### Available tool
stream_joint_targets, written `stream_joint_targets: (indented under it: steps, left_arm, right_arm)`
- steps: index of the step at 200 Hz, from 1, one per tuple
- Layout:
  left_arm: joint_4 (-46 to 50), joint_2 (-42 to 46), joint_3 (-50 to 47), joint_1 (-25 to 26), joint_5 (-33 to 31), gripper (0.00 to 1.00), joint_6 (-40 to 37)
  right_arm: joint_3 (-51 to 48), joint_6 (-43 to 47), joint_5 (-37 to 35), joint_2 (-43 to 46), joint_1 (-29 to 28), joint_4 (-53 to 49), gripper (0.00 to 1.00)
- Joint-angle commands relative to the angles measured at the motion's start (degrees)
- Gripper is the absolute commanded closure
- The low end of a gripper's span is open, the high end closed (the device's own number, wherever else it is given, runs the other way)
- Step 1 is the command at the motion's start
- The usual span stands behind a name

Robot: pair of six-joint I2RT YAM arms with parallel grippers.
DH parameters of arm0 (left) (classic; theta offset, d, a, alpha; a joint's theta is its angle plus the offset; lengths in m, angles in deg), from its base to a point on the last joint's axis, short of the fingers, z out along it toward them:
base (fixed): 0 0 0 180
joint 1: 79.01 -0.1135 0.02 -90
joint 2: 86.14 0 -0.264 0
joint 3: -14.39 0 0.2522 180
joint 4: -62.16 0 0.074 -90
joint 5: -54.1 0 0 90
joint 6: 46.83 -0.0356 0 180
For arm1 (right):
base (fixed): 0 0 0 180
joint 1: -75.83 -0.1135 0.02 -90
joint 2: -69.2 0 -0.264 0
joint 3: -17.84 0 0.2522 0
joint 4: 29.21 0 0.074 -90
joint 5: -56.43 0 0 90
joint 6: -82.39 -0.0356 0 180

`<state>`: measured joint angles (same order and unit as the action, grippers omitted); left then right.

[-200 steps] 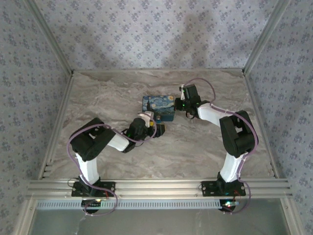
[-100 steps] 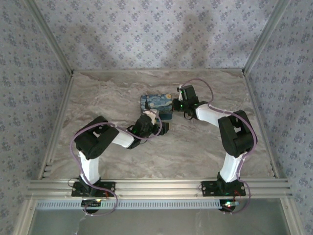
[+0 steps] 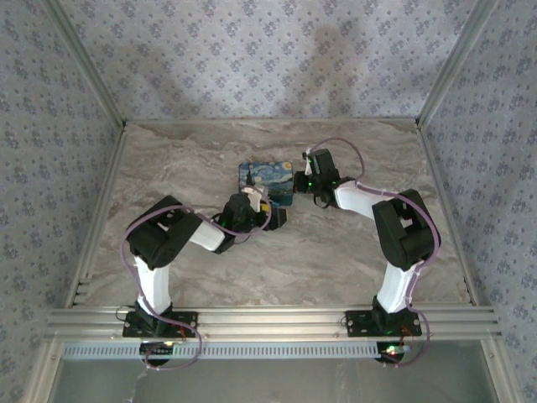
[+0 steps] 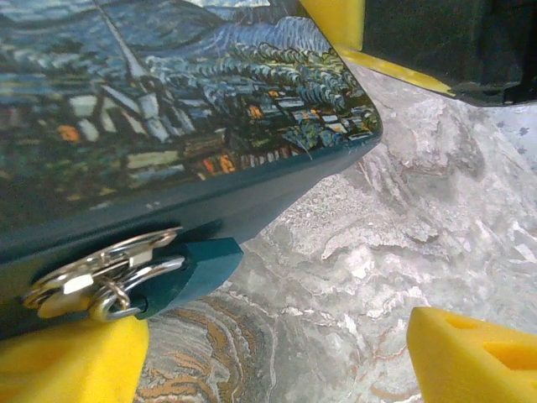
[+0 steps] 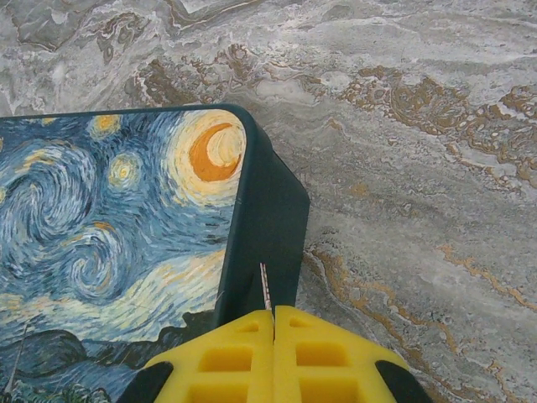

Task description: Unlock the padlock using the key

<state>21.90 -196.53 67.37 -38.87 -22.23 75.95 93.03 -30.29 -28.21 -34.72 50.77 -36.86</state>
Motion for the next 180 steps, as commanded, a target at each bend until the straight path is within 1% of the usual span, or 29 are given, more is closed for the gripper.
stream_joint_targets:
  steps: [1, 38, 61, 82, 113, 126, 138, 160, 180]
  left_arm:
    - [-5.2, 0.2, -1.8, -1.6, 4.2, 0.21, 4.2]
    - [-8.6, 0.1, -2.9, -2.7, 5.8, 0.24, 6.6]
    - [-8.2, -0.2, -2.2, -2.9, 7.2, 0.25, 6.7]
    - [-9.4, -1.3, -1.4, -3.0, 9.3, 0.28, 7.4]
    - [-9.6, -2.3, -0.8, -3.0, 10.1, 0.28, 7.6]
    - [-8.2, -2.1, -0.7, -3.0, 9.4, 0.28, 7.6]
    - [-7.9, -1.2, -1.7, -2.9, 7.5, 0.28, 7.3]
    - [-5.3, 1.7, -4.1, -3.0, 2.5, 0.21, 6.0]
    - [-0.7, 4.7, -5.3, -2.7, -0.9, 0.20, 3.6]
  right_arm:
    - [-0.9, -0.3, 0.9, 1.4, -0.4, -1.0, 1.00]
    - [-1.0, -0.3, 0.9, 1.5, -0.4, -0.8, 1.00]
    - [-1.0, -0.3, 0.9, 1.5, -0.3, -0.8, 1.00]
    - [-0.8, -0.2, 1.0, 1.6, -0.3, -1.0, 1.00]
    - [-0.6, -0.1, 1.0, 1.6, -0.3, -1.1, 1.00]
    - [-0.7, 0.0, 0.9, 1.7, -0.3, -1.2, 1.00]
    - [-0.6, 0.0, 0.9, 1.8, -0.3, -1.3, 1.00]
    - [-0.5, 0.0, 0.3, 1.8, -0.3, -1.7, 1.00]
    - [-0.3, 0.0, 0.1, 1.6, -0.4, -2.1, 1.00]
